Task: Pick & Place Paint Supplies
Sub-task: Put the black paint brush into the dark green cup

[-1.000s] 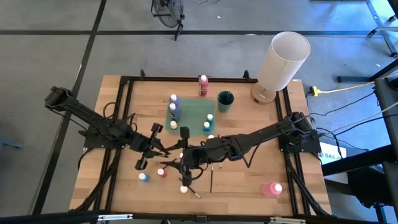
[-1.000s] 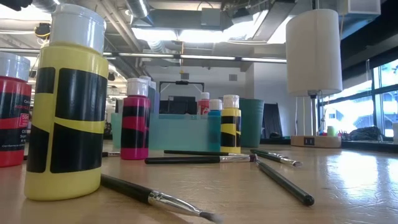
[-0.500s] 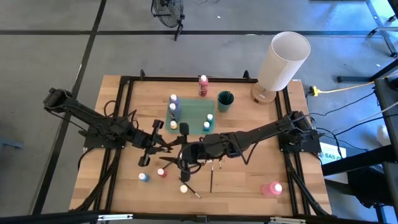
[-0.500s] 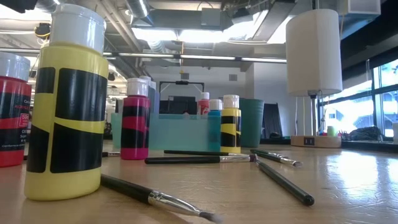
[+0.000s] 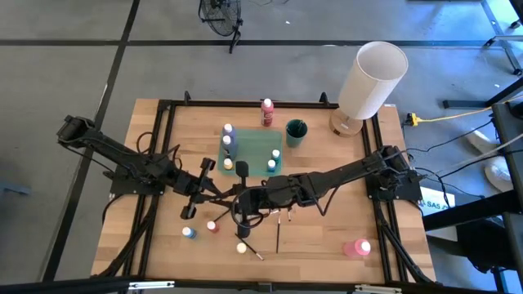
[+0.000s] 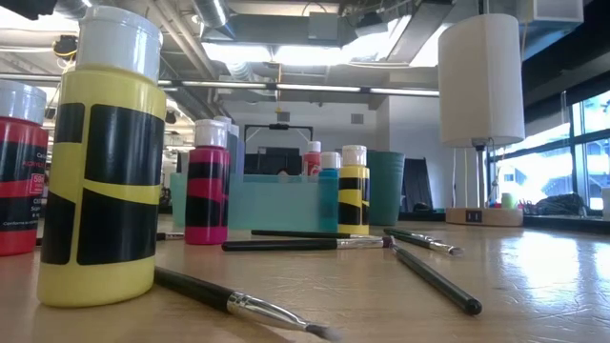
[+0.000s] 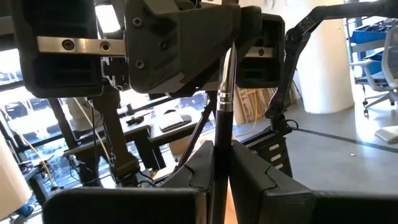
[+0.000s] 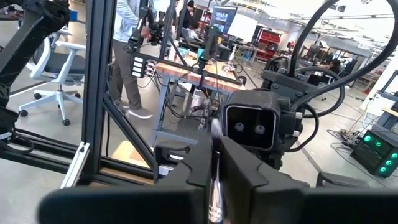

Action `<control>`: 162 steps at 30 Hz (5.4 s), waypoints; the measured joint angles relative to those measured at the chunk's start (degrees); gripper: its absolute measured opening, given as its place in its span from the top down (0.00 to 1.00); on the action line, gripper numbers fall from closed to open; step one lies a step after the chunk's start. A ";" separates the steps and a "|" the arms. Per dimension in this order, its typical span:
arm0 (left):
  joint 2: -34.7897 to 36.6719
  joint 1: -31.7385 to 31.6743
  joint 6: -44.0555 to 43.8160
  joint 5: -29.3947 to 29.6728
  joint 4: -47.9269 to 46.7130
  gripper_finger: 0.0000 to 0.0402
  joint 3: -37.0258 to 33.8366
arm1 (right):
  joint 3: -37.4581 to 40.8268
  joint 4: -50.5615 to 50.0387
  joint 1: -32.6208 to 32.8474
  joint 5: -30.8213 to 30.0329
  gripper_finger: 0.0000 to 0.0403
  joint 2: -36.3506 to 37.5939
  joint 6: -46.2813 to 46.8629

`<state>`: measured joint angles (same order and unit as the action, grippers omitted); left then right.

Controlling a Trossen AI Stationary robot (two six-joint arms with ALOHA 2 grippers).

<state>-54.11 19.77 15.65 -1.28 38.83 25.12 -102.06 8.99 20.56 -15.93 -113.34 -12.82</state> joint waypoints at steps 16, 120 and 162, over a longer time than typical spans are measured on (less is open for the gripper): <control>0.00 0.00 0.15 0.20 -0.12 0.89 -0.04 | 0.00 -1.00 -0.28 0.07 0.97 0.07 0.25; 24.11 -0.01 -10.37 15.22 -32.80 0.68 0.00 | 50.31 18.14 -11.12 -38.64 0.97 32.21 7.24; 23.60 -0.02 -12.79 20.64 -34.13 0.68 0.00 | 82.64 58.07 -30.67 -16.42 0.97 39.24 7.53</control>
<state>-30.51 19.75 2.85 19.36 4.70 25.12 -19.42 67.07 -10.11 -32.35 -74.10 -5.29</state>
